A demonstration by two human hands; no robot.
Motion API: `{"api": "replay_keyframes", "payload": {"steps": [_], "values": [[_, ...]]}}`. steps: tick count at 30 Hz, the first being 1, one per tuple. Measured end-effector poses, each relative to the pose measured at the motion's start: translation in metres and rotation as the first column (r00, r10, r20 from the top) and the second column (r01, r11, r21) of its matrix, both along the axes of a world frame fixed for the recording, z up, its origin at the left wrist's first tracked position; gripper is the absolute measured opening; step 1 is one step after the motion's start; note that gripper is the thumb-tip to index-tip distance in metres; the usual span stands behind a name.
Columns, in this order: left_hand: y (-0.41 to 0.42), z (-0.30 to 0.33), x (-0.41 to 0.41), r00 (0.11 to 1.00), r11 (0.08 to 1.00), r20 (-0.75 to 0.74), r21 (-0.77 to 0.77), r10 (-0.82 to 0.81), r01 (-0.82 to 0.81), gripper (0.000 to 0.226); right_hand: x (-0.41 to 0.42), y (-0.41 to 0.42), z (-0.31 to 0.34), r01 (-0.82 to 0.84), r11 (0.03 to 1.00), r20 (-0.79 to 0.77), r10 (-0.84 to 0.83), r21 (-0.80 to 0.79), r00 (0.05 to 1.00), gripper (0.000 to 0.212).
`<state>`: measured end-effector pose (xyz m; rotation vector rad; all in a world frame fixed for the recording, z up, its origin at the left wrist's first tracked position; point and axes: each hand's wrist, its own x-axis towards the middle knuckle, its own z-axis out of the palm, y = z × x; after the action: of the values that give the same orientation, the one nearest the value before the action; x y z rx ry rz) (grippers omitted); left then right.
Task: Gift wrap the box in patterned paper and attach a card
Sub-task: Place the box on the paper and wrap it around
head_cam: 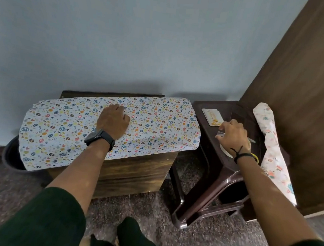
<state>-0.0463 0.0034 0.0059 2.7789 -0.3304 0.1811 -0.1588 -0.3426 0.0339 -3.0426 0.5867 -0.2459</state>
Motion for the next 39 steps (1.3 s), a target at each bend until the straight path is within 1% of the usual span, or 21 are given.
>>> {"api": "replay_keyframes", "payload": {"steps": [2,4,7,10,12,14,18,21,25,27,28,32,37,39], "values": [[-0.001,0.000,-0.001,1.000,1.000,0.007,-0.006,0.001,-0.001,0.044,0.002,-0.003,-0.001,-0.006,1.000,-0.025,0.006,-0.003,1.000,0.023],[-0.001,0.002,-0.002,1.000,1.000,0.009,-0.019,0.005,-0.005,0.044,0.005,-0.005,-0.001,-0.025,0.999,-0.050,0.023,-0.042,0.998,0.021],[-0.002,0.004,-0.003,1.000,0.999,0.007,-0.035,0.015,-0.015,0.044,0.007,-0.006,-0.002,-0.046,0.994,-0.074,0.040,-0.095,0.996,0.023],[-0.002,0.005,-0.004,1.000,0.999,0.006,-0.035,0.014,-0.014,0.044,0.008,-0.006,0.000,-0.052,0.998,-0.024,0.051,-0.044,0.998,0.031],[-0.002,0.005,-0.004,1.000,0.999,0.005,-0.032,0.018,-0.017,0.044,0.008,-0.007,0.000,-0.055,0.998,0.010,0.055,-0.014,0.998,0.033],[-0.003,0.006,-0.005,1.000,0.999,0.005,-0.027,0.020,-0.020,0.044,0.006,-0.010,-0.001,-0.052,0.999,0.027,0.052,0.002,0.998,0.030],[-0.003,0.007,-0.006,1.000,1.000,0.000,-0.022,0.017,-0.017,0.044,0.004,-0.016,-0.003,-0.074,0.997,0.036,0.072,0.029,0.997,0.015],[-0.002,0.007,-0.006,1.000,1.000,0.002,-0.016,0.015,-0.015,0.044,0.005,-0.015,-0.002,-0.109,0.994,-0.017,0.109,-0.016,0.994,0.016],[-0.002,0.008,-0.006,1.000,1.000,0.004,-0.019,0.016,-0.015,0.043,0.010,-0.009,-0.001,-0.141,0.974,-0.155,0.114,-0.180,0.981,0.025],[-0.002,0.008,-0.006,1.000,1.000,0.004,-0.018,0.017,-0.017,0.043,0.011,-0.008,-0.002,-0.131,0.972,-0.143,0.104,-0.197,0.984,0.021],[-0.002,0.008,-0.006,1.000,1.000,0.004,-0.019,0.019,-0.019,0.044,0.011,-0.009,-0.003,-0.120,0.978,-0.114,0.102,-0.172,0.988,0.019],[-0.002,0.007,-0.005,1.000,1.000,0.009,-0.015,0.020,-0.019,0.044,0.007,-0.015,-0.001,-0.056,0.997,0.034,0.054,0.060,0.998,0.016],[-0.002,0.006,-0.004,1.000,1.000,0.006,-0.010,0.015,-0.015,0.045,0.003,-0.020,0.003,-0.010,0.968,0.145,-0.028,0.252,0.989,0.008],[-0.002,0.006,-0.004,1.000,1.000,0.010,-0.015,0.015,-0.015,0.045,0.001,-0.023,0.004,0.005,0.940,0.201,-0.078,0.342,0.976,0.011]]}}
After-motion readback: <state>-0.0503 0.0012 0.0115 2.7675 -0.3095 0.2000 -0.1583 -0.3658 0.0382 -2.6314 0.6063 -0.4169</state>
